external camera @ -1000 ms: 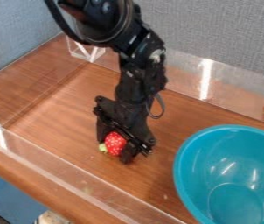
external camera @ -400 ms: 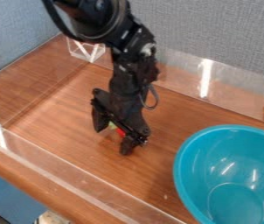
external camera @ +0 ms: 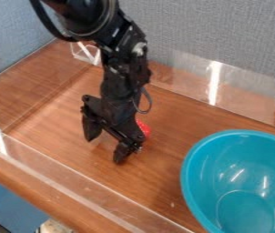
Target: Remove the strawberry from inside the blue bowl and put it on the table
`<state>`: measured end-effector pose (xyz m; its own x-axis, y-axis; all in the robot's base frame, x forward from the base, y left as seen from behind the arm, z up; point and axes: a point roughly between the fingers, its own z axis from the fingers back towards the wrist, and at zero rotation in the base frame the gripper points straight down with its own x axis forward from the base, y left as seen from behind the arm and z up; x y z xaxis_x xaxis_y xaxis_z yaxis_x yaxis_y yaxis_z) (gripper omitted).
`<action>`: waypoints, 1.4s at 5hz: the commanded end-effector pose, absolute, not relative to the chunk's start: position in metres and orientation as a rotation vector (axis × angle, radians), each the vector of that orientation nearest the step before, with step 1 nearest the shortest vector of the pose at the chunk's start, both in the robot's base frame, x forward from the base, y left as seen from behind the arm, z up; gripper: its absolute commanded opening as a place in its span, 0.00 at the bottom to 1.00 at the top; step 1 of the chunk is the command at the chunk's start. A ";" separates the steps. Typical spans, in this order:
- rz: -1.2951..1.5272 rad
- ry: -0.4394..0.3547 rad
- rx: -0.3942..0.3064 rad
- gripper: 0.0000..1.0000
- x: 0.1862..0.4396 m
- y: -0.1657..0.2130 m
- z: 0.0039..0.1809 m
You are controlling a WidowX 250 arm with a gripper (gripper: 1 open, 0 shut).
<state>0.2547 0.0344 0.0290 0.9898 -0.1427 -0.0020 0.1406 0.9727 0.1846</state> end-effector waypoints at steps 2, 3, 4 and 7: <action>-0.065 -0.095 0.177 1.00 0.271 0.010 0.039; -0.110 -0.117 0.165 1.00 0.281 0.007 0.044; -0.153 -0.132 0.159 1.00 0.290 0.006 0.047; -0.117 -0.185 0.153 1.00 0.314 0.006 0.041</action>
